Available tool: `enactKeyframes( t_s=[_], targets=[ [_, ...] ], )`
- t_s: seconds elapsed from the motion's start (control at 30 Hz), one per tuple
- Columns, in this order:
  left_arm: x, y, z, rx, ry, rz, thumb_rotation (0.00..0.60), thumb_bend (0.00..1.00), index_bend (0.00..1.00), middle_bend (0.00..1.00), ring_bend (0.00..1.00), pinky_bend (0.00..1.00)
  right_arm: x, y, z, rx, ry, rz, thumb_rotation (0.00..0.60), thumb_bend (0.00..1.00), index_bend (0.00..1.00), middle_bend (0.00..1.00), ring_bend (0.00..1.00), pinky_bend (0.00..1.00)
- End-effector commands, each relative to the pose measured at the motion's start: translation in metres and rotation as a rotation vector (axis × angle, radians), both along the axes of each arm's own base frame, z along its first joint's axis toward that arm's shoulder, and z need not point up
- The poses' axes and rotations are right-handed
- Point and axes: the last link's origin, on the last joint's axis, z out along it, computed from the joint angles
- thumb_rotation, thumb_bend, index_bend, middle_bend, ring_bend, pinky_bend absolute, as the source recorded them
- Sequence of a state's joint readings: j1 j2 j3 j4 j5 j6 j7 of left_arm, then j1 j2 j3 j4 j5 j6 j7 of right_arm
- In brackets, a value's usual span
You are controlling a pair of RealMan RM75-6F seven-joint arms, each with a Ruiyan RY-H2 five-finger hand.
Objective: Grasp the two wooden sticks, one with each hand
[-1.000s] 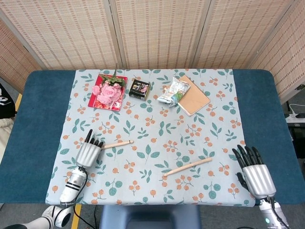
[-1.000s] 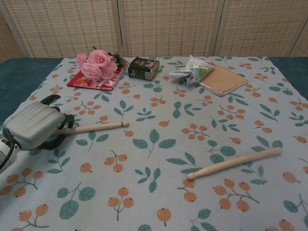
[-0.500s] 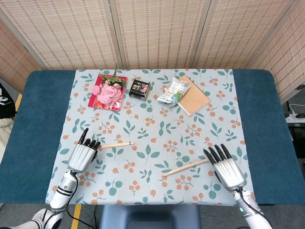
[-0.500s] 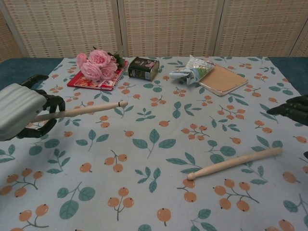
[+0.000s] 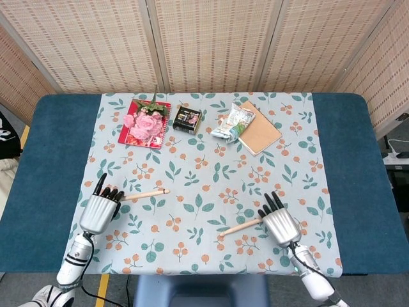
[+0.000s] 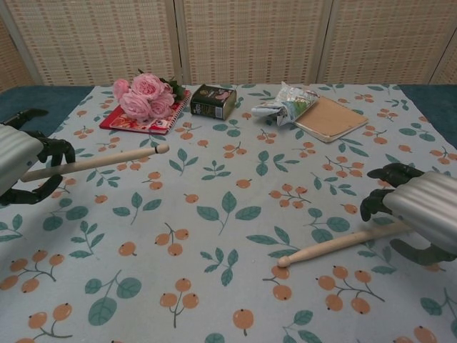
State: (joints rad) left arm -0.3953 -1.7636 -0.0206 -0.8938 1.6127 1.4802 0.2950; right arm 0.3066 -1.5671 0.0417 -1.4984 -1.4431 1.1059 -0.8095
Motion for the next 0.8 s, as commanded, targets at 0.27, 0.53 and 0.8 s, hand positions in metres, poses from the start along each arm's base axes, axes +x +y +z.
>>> enactKeyframes(
  t_s=[0.27, 0.53, 0.8],
  targets=[
    [-0.002, 0.002, -0.001, -0.006, 0.010, 0.010, 0.600, 0.53, 0.83, 0.85, 0.47, 0.11, -0.003, -0.007, -0.011, -0.002, 0.023, -0.009, 0.600, 0.36, 0.44, 0.36, 0.07, 0.00],
    [-0.003, 0.003, -0.001, -0.006, 0.016, 0.009, 0.600, 0.53, 0.83, 0.85, 0.47, 0.11, -0.005, -0.010, -0.017, -0.018, 0.037, -0.011, 0.600, 0.36, 0.59, 0.45, 0.17, 0.00],
    [-0.003, 0.003, 0.000, 0.001, 0.022, 0.010, 0.600, 0.53, 0.83, 0.85, 0.48, 0.11, -0.006, -0.010, -0.019, -0.031, 0.043, 0.002, 0.600, 0.36, 0.81, 0.64, 0.33, 0.00]
  ],
)
